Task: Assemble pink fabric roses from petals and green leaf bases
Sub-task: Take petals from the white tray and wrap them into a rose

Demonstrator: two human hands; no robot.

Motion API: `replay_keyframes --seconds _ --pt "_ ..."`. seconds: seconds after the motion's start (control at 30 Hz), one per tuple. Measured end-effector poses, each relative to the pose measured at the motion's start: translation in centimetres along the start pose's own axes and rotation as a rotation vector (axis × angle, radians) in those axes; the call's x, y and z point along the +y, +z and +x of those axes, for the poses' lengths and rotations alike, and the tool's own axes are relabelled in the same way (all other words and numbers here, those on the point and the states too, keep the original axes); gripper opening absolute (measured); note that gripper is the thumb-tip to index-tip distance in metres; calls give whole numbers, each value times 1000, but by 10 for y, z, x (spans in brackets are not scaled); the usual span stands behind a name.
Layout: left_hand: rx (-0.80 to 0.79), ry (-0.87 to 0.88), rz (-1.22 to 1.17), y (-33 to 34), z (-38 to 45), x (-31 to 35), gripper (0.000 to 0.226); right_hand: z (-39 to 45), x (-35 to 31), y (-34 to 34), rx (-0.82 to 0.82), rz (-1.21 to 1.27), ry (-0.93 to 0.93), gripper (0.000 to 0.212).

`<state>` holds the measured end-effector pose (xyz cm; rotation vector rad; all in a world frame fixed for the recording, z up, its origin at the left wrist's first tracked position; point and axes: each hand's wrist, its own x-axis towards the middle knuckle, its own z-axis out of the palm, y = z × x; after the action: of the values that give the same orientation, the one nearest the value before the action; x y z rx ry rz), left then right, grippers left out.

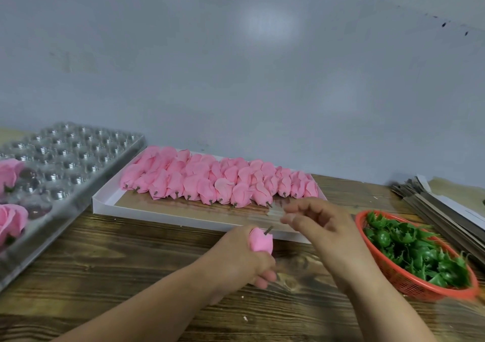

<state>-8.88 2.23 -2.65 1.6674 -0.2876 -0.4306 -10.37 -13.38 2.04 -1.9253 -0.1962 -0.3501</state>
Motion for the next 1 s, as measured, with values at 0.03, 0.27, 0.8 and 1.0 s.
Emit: replay_keyframes --seconds 0.03,0.27,0.8,1.0 --pt "-20 -7 -10 0 -1 1 17 1 1 -3 10 19 6 12" --pt "-75 -17 34 0 -2 2 15 -2 1 -6 -188 41 -39 21" --pt "-370 -38 -2 -10 -7 5 23 -6 1 -8 -665 -8 -79 36" --pt "-337 -109 -12 -8 -5 2 29 -9 1 5 -541 -10 4 18"
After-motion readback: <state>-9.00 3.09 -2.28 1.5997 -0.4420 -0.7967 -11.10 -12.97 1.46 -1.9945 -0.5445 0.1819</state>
